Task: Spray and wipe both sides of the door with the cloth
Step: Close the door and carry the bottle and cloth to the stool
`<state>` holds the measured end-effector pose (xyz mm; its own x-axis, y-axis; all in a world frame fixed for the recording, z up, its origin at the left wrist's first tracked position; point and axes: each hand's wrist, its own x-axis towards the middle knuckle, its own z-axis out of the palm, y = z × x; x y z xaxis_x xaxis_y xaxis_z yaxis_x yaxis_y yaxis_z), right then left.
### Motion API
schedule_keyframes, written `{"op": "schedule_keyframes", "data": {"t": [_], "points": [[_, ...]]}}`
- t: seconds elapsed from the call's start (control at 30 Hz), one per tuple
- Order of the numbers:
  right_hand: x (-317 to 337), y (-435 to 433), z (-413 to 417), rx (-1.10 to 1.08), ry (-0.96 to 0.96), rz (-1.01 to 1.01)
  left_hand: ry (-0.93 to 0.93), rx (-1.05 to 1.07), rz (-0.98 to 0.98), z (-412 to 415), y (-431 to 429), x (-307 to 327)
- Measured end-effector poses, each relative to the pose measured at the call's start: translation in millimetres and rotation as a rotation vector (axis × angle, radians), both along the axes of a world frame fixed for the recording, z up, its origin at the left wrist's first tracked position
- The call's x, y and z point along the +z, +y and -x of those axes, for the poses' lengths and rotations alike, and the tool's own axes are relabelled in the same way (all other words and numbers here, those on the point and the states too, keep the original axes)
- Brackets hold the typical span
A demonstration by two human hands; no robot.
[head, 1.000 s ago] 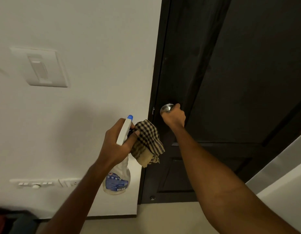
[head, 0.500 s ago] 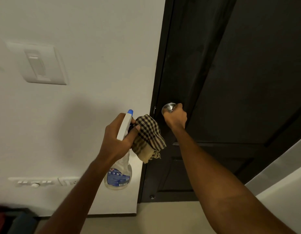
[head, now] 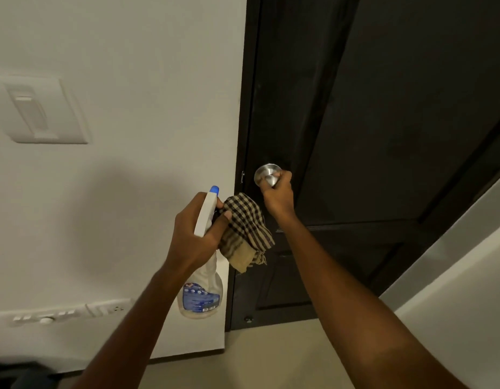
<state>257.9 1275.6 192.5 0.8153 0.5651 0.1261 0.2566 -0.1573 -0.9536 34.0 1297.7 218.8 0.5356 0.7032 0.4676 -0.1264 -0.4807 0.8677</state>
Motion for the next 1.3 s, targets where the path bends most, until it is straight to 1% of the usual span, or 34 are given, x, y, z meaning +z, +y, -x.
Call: {"op": "schedule_keyframes", "data": {"t": [0.07, 0.1, 0.17, 0.23, 0.3, 0.37, 0.43, 0.6, 0.8, 0.9, 1.03, 1.2, 1.3], "points": [[-5, -19, 3, 0.084, 0.041, 0.019, -0.005, -0.015, 0.009, -4, -3, 0], [-7, -32, 3, 0.090, 0.052, 0.014, -0.006, -0.030, 0.012, -6, -4, 0], [-8, -66, 10, 0.092, 0.172, -0.066, 0.007, -0.071, -0.018, -13, -3, -4], [-7, -100, 25, 0.163, 0.282, -0.124, 0.045, -0.131, -0.073, -21, -3, -9], [-9, -129, 42, 0.234, 0.314, -0.157, 0.066, -0.205, -0.100, -32, -9, -12], [-12, -152, 57, 0.230, 0.327, -0.215, 0.072, -0.287, -0.091, -42, -23, -12], [-14, -176, 68, 0.167, 0.332, -0.230, 0.080, -0.378, -0.082, -53, -40, -12], [-24, -243, 85, -0.053, 0.302, -0.188, 0.127, -0.598, -0.059, -79, -95, -19], [-54, -368, 106, -0.458, 0.405, -0.354, 0.127, -0.767, -0.052, -99, -197, -36], [-69, -449, 126, -0.679, 0.484, -0.463, 0.123, -0.867, -0.074, -103, -267, -46], [-82, -559, 163, -0.891, 0.548, -0.552, 0.136, -0.983, -0.139, -96, -373, -64], [-92, -680, 219, -1.126, 0.556, -0.546, 0.192, -1.127, -0.124, -79, -504, -85], [-106, -742, 250, -1.292, 0.569, -0.553, 0.196, -1.181, -0.169, -66, -579, -94]]}}
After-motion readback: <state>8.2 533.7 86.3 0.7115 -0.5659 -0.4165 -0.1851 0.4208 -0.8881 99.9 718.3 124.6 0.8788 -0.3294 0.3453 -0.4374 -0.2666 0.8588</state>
